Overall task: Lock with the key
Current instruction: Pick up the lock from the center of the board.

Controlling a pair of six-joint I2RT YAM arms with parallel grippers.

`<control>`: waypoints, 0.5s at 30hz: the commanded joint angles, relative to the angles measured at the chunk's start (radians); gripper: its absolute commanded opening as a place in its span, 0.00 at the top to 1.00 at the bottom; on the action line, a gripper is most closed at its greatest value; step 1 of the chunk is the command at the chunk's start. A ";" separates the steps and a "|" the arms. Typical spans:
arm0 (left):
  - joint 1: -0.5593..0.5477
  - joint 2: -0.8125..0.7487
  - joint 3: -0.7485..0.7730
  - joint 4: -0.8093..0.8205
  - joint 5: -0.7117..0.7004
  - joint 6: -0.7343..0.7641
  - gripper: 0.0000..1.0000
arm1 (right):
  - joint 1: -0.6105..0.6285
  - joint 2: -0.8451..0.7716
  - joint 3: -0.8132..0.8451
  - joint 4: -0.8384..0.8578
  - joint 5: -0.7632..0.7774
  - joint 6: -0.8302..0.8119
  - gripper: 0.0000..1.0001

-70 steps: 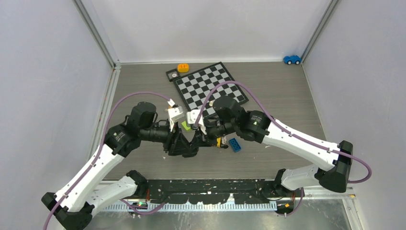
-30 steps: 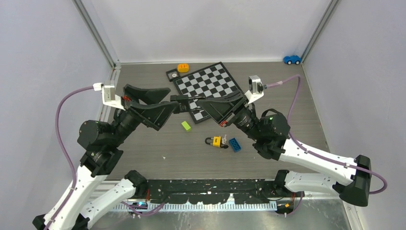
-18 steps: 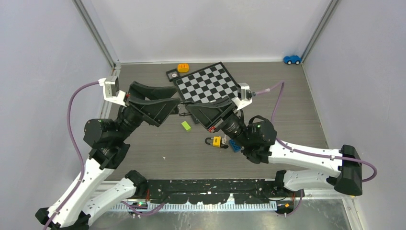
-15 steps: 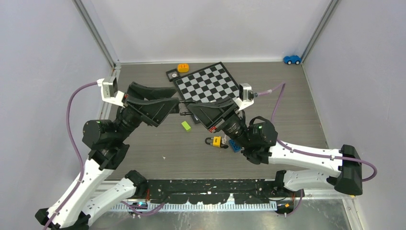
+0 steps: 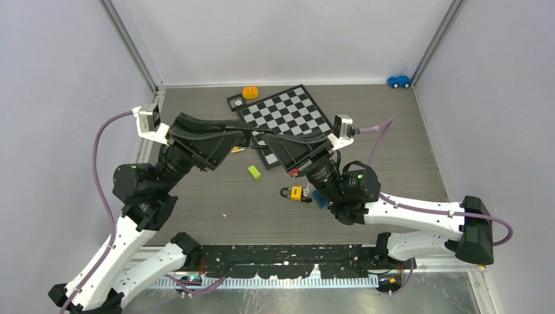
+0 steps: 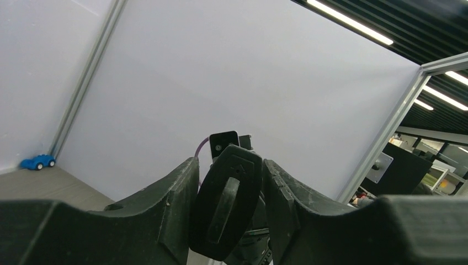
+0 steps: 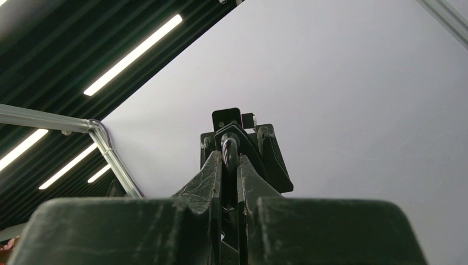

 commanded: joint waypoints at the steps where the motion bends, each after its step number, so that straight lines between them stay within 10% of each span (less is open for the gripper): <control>1: 0.003 0.016 -0.004 0.072 0.021 -0.021 0.54 | 0.013 0.012 0.041 0.177 0.045 0.031 1.00; 15: 0.003 0.025 -0.004 0.097 0.023 -0.034 0.56 | 0.036 0.040 0.006 0.178 0.075 0.047 0.99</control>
